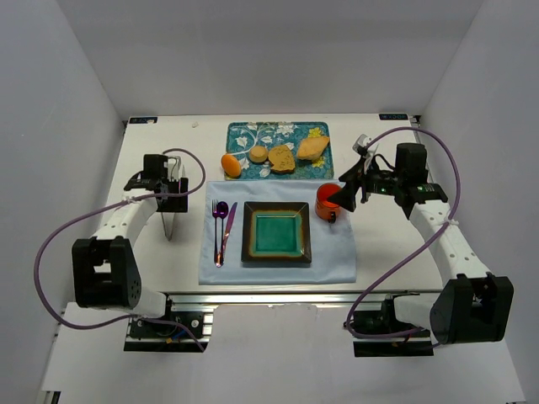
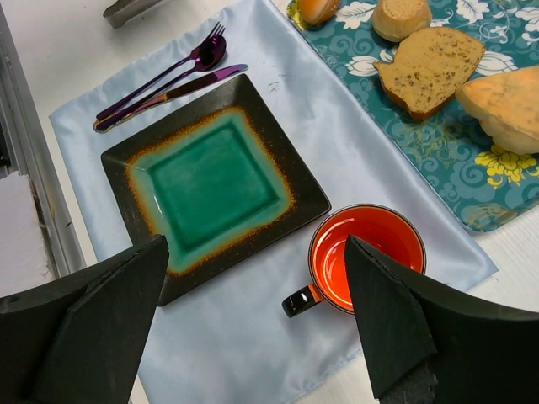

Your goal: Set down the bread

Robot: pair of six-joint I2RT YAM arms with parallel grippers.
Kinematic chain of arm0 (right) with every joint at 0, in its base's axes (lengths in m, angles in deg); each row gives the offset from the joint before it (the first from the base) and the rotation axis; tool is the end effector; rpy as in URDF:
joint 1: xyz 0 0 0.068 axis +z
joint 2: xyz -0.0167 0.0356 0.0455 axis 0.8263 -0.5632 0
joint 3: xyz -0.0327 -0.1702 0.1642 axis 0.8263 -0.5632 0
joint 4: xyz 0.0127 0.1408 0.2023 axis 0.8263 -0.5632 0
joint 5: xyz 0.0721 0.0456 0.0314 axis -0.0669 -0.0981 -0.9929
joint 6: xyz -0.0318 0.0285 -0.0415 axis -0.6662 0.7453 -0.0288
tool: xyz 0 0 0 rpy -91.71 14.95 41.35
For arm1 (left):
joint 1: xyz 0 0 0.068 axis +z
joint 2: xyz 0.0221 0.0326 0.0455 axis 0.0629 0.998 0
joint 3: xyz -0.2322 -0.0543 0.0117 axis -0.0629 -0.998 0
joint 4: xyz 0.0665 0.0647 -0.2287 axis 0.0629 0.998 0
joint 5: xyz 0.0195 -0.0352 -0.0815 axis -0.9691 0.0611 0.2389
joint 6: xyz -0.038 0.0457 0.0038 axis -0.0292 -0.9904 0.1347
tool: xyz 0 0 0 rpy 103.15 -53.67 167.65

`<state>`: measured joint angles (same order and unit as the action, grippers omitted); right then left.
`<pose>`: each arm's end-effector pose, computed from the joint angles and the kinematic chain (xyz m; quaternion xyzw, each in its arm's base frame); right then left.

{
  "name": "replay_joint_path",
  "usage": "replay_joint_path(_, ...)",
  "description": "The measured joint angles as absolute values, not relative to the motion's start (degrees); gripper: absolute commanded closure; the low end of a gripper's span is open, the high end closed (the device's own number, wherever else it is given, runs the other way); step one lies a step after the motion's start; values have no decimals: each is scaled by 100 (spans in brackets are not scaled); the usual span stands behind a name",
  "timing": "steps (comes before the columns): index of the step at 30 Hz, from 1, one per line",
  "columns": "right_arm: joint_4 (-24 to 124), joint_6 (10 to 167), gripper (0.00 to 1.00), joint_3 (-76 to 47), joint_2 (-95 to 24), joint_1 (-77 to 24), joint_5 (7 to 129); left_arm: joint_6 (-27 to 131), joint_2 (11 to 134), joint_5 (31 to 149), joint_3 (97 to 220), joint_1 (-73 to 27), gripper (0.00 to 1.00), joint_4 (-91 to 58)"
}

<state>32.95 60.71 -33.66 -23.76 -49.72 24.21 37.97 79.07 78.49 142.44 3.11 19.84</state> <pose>0.2588 0.0616 0.2802 -0.3909 0.7127 0.3199 0.4868 0.2788 0.0003 0.1910 0.0171 0.9660 0.0342 0.2557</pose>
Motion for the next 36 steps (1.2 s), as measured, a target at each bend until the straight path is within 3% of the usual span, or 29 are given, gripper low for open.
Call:
replay_joint_path(8,3317,6126,11,-3451,-2359,-4972,2519,3379,8690,7371,14251,314,21,1772)
replay_joint_path(25,3265,6058,11,-3362,-2499,-4998,2657,3574,9413,7513,14283,803,20,1208)
replay_joint_path(32,3245,6047,11,-3290,-2553,-5053,2657,3847,9527,7808,14312,873,25,965)
replay_joint_path(35,3236,6045,11,-3255,-2558,-5064,2655,4078,9577,7917,14310,877,29,817)
replay_joint_path(36,3234,6043,11,-3241,-2560,-5075,2655,4157,9593,7950,14307,877,35,764)
